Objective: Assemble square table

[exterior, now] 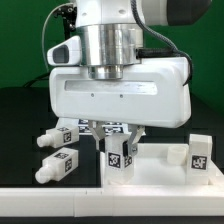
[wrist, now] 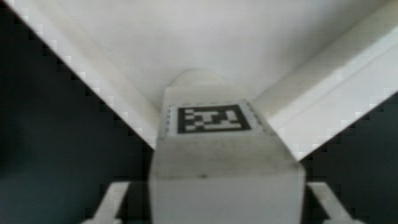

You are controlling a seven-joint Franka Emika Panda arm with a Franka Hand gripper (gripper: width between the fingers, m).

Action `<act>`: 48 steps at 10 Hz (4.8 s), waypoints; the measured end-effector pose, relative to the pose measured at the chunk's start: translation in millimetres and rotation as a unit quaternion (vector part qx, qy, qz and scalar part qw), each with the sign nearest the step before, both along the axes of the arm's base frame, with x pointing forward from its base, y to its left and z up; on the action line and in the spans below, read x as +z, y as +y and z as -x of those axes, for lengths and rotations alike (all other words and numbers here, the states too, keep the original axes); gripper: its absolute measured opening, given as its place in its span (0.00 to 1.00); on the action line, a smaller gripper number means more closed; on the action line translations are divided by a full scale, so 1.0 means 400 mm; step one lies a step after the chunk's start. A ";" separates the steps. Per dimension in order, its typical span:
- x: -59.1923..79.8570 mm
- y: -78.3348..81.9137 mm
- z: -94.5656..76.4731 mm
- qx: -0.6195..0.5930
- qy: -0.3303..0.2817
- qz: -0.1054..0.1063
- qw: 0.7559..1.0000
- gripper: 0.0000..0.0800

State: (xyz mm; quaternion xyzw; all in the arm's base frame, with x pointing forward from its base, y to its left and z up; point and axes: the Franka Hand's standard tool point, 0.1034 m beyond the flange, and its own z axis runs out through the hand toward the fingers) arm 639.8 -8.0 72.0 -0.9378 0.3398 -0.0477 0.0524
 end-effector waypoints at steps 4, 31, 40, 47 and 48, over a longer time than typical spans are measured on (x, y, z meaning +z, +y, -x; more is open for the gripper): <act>-0.002 -0.010 0.011 -0.376 0.045 -0.077 0.922 0.36; 0.004 0.012 0.007 -0.529 0.077 -0.106 0.839 0.36; 0.088 0.038 0.022 -0.566 0.080 -0.119 0.812 0.80; 0.100 0.057 0.034 -0.550 0.086 -0.114 0.823 0.81; 0.091 0.080 0.075 -0.536 0.095 -0.108 0.832 0.81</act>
Offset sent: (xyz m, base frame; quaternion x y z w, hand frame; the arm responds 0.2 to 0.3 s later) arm 0.0138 0.0219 -0.0037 0.0876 -0.0915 0.5423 0.8306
